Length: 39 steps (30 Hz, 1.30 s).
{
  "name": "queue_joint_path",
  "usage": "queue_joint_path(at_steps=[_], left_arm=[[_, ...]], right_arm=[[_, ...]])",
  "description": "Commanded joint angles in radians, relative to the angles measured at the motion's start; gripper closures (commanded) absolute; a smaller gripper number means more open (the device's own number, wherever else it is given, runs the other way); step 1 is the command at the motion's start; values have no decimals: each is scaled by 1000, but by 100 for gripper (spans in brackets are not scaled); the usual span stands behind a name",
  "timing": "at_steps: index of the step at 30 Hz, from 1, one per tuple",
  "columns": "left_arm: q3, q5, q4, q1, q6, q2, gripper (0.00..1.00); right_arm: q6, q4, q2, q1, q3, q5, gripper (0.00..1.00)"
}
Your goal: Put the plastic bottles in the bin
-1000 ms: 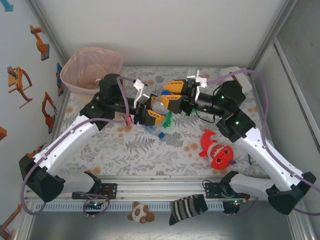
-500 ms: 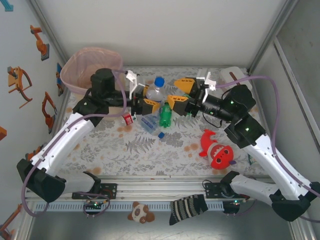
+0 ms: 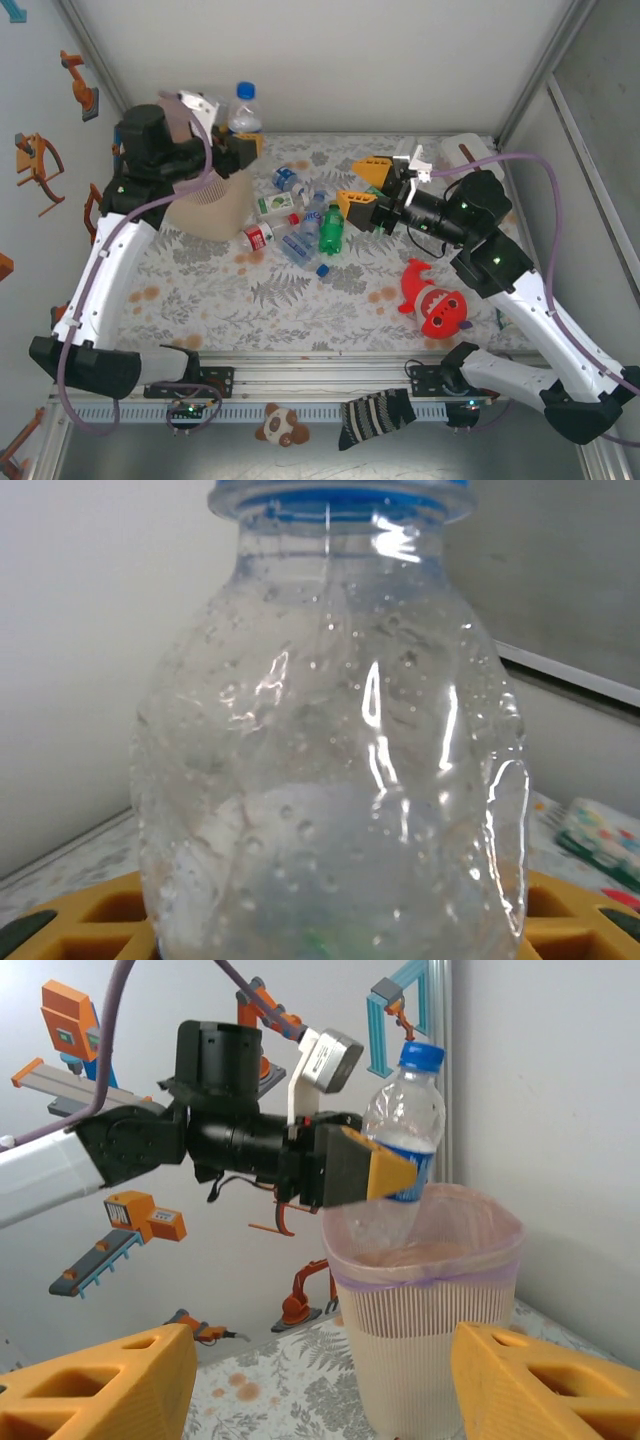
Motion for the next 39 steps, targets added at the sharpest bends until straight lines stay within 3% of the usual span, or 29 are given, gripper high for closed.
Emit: queue_joint_path(at_steps=[1,13,22,39], left_arm=[[69,-84,-99,62,-24,49,52],[317,-271,-374,199,148,315,52],[436,-473,-481,218,288,499,54],[452,-629,-636,218,379,692,52]], right_arm=[[-23,-3,-3,5,17,14,33],[-38,-24,0,5,14,18,33],[-49,-29,4,5,1,23,33],[-49,-18,16,5,-22,25,33]])
